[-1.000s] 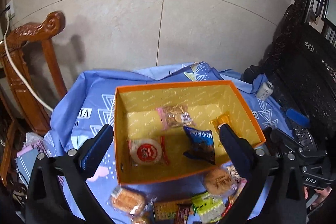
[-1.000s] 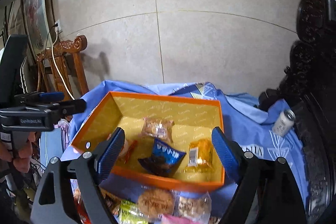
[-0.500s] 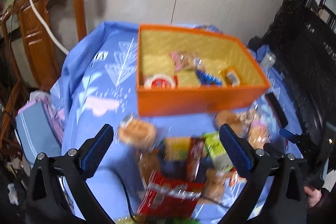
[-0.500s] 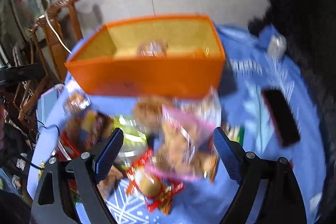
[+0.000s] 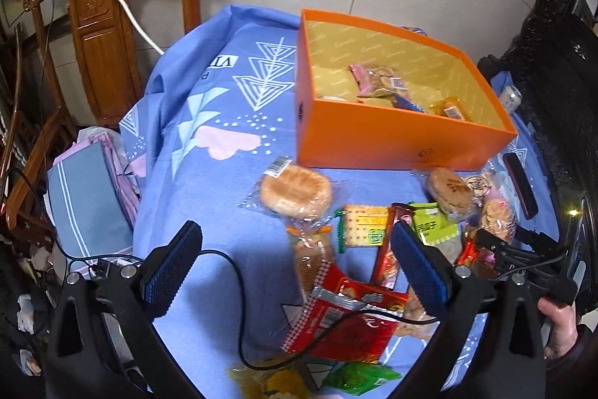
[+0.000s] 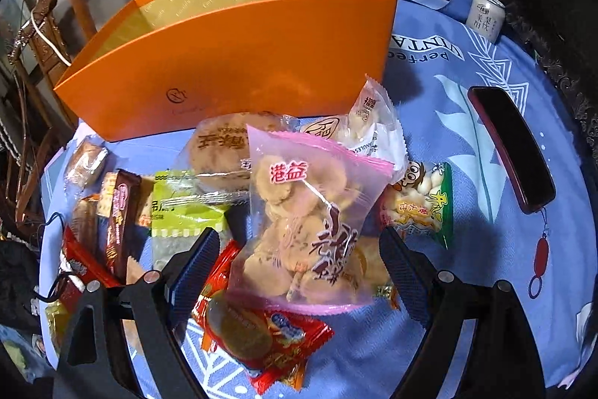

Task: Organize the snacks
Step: 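Grasp the pink cookie bag with the right gripper while the left grasps a bread roll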

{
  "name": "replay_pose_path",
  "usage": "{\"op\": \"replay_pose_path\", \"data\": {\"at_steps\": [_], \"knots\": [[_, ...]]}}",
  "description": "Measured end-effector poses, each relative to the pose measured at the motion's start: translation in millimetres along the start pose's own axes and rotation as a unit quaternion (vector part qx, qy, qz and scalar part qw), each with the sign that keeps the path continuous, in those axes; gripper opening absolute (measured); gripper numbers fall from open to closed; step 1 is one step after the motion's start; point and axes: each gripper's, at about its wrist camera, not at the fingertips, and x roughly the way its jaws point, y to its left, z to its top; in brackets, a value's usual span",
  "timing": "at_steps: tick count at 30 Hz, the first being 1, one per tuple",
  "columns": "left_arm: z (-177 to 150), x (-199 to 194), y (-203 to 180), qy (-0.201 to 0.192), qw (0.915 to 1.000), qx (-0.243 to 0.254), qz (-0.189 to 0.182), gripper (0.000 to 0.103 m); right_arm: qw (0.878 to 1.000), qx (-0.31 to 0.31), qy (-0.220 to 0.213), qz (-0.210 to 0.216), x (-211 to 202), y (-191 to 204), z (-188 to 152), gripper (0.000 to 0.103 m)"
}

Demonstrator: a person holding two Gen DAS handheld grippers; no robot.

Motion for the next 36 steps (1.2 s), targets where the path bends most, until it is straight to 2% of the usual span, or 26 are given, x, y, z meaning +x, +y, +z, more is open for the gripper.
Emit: {"op": "replay_pose_path", "data": {"at_steps": [1,2,3,7,9,13,17,22,29,36], "knots": [[0,0,2,0.001,1.0000,-0.001,0.003,0.099,1.000,-0.002,0.001,0.000,1,1,0,0.086],[0,1,3,0.002,1.0000,-0.003,0.004,0.099,1.000,-0.006,0.003,0.000,2,3,0,0.079],[0,1,4,0.004,1.0000,-0.004,0.005,0.099,1.000,-0.009,0.007,0.001,3,3,-1,0.067],[-2,5,3,0.008,0.9999,-0.001,0.009,0.099,1.000,-0.023,0.001,0.004,3,6,-5,0.058],[-4,7,1,0.011,0.9999,0.003,0.009,0.099,0.999,-0.034,-0.008,0.000,-2,8,-5,0.049],[-7,13,-4,0.017,0.9997,0.013,0.008,0.099,1.000,-0.015,-0.015,0.017,-11,4,-7,0.047],[-8,21,-7,0.013,0.9995,0.028,0.009,0.099,0.998,-0.008,-0.042,0.036,-30,1,-6,0.047],[-2,53,-12,0.020,0.9985,0.052,0.005,0.099,0.995,-0.002,-0.064,0.075,-52,9,-1,0.047],[17,118,-5,0.067,0.9954,0.070,-0.001,0.099,0.991,-0.022,-0.079,0.104,-72,28,6,0.047],[22,152,4,0.102,0.9915,0.077,-0.024,0.099,0.991,-0.023,-0.073,0.112,-75,32,9,0.047]]}}
